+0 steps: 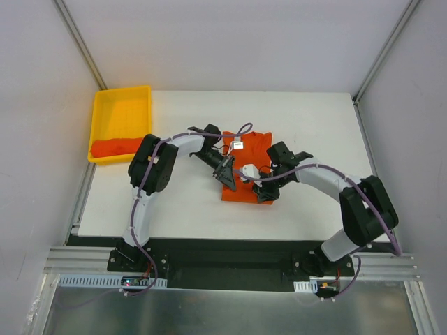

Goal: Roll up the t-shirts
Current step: Roll the T-shirt to the center of the board.

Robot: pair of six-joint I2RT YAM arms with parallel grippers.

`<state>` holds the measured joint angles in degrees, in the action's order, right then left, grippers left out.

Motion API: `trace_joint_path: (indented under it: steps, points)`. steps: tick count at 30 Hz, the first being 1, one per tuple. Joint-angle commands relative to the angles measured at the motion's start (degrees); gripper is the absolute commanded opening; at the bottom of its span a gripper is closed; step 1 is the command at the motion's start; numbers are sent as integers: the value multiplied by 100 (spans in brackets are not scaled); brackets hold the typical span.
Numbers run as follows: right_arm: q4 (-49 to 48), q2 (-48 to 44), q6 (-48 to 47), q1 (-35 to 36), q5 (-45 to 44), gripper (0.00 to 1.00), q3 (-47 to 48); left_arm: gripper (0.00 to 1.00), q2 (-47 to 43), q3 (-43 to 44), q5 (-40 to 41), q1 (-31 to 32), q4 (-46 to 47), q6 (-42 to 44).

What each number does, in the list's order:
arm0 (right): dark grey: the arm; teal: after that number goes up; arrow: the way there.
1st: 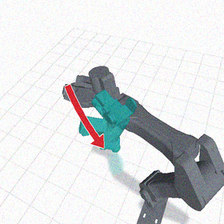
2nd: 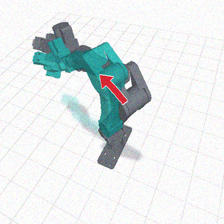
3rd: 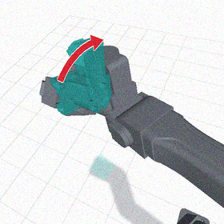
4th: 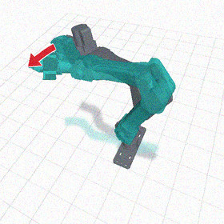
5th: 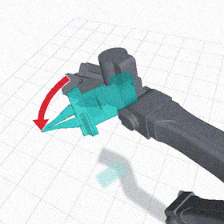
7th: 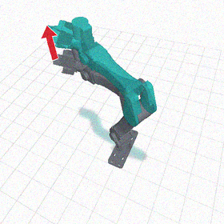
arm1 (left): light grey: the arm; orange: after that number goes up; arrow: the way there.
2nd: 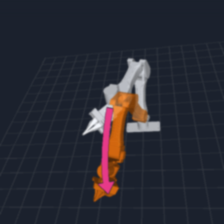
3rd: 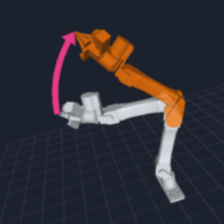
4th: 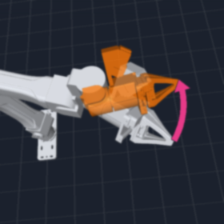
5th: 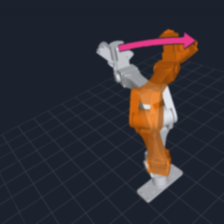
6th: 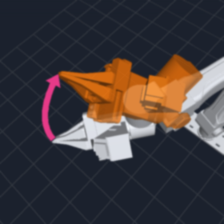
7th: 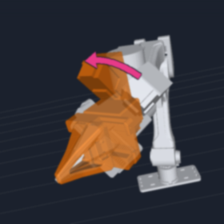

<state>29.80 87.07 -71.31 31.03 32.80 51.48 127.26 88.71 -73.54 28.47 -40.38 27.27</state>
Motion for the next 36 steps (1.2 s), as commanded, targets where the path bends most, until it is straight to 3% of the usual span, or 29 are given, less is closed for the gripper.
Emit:
trace_joint_path:
  steps: [1, 15, 16, 21, 22, 24, 28, 31, 36]
  points:
    - [2160, 617, -428, -263, 798, 14, 598, 0, 149, 6, -345, -122, -242, -388]
    - [4139, 2666, -841, -993, 1554, 12, 2497, 0, 861, 700, -398, -412, -286, -942]
    - [4165, 2692, -823, -1011, 1554, 21, 2568, 0, 896, 779, -485, -465, -286, -960]
    - [4070, 2605, -946, -1055, 1449, 42, 2526, 0, 1090, 973, -512, -483, -295, -1092]
    - [3816, 2431, -912, -1055, 1440, 54, 2403, 0, 1108, 982, -512, -483, -286, -1101]
    - [3473, 2228, -692, -1011, 1274, 61, 2165, 0, 1152, 973, -504, -483, -286, -1092]
    - [2717, 1911, -358, -871, 887, 84, 1690, 0, 1204, 955, -556, -483, -286, -1083]
    - [2523, 1937, 28, -809, 799, 93, 1698, 0, 1213, 964, -583, -483, -295, -1083]
    - [1951, 1989, 837, -659, 377, 91, 1619, 0, 1161, 859, -635, -491, -295, -969]
